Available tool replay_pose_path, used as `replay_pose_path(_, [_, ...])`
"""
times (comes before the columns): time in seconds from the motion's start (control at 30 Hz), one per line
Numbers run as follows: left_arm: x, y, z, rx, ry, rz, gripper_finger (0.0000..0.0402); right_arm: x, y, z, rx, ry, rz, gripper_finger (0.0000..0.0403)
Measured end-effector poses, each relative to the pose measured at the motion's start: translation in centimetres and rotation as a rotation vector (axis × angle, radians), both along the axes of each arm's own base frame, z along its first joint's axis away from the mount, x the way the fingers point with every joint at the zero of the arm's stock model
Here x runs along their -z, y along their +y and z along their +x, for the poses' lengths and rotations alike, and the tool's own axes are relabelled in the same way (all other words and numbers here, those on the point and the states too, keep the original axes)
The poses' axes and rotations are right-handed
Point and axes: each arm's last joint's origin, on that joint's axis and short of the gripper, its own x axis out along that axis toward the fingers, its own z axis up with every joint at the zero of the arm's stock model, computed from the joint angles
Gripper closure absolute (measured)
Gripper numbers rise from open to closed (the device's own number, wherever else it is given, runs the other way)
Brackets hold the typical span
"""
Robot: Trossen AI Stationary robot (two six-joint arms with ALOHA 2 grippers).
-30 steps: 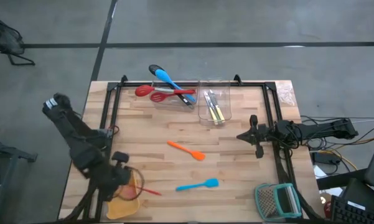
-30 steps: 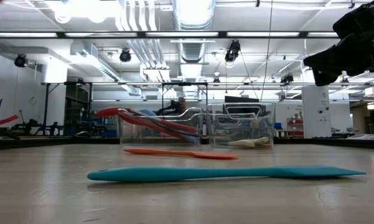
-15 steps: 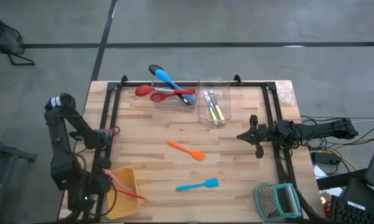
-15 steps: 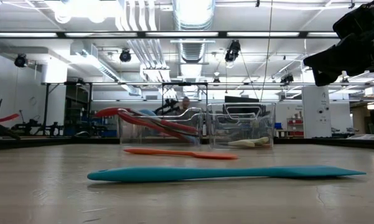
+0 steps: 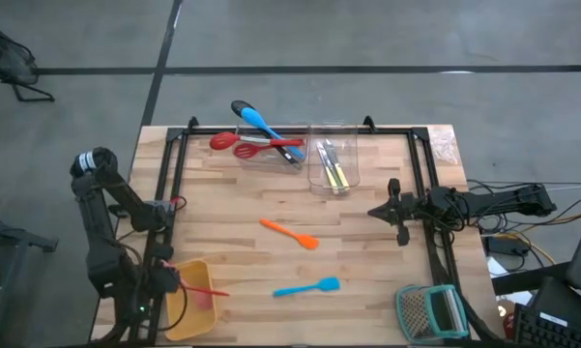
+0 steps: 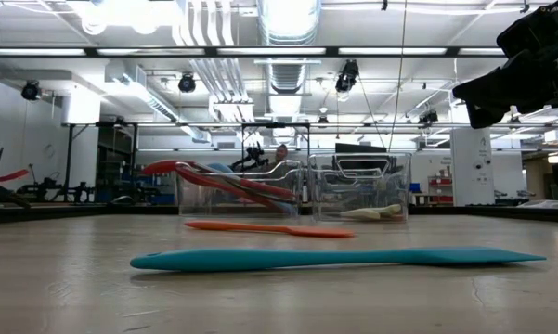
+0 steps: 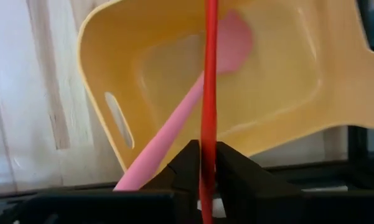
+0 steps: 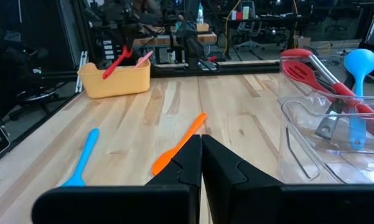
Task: Pick & Place Kitchen Items
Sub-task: Put the red spatula into the yellow bin, then put the orange spatula into the yellow bin
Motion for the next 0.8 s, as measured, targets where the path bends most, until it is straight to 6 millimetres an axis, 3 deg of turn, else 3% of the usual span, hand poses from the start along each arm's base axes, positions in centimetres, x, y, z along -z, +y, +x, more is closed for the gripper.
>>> replay_pose_path(0.23, [1.1,0.3,-0.1,-0.115,0.016,0.014,0.0308,0.0,0.0,0.0,0.000,0.000,0.001,0.0394])
replay_pose_path(0.47, [0.9,0.2,0.0,-0.128,-0.016,0.009,0.0290,0.0,0.0,0.0,0.000,0.000,-0.001,0.0394])
replay_pose_path(0.6, [-0.3,0.0,0.5,-0.151,-0.145,0.004,0.0290,0.0,0.0,0.0,0.000,0.000,0.000,0.0394])
replay_pose_path(0.8, [-2.3,0.4,1.7,-0.305,-0.543,0.021,0.0291,0.0,0.0,0.0,0.000,0.000,0.000,0.0394])
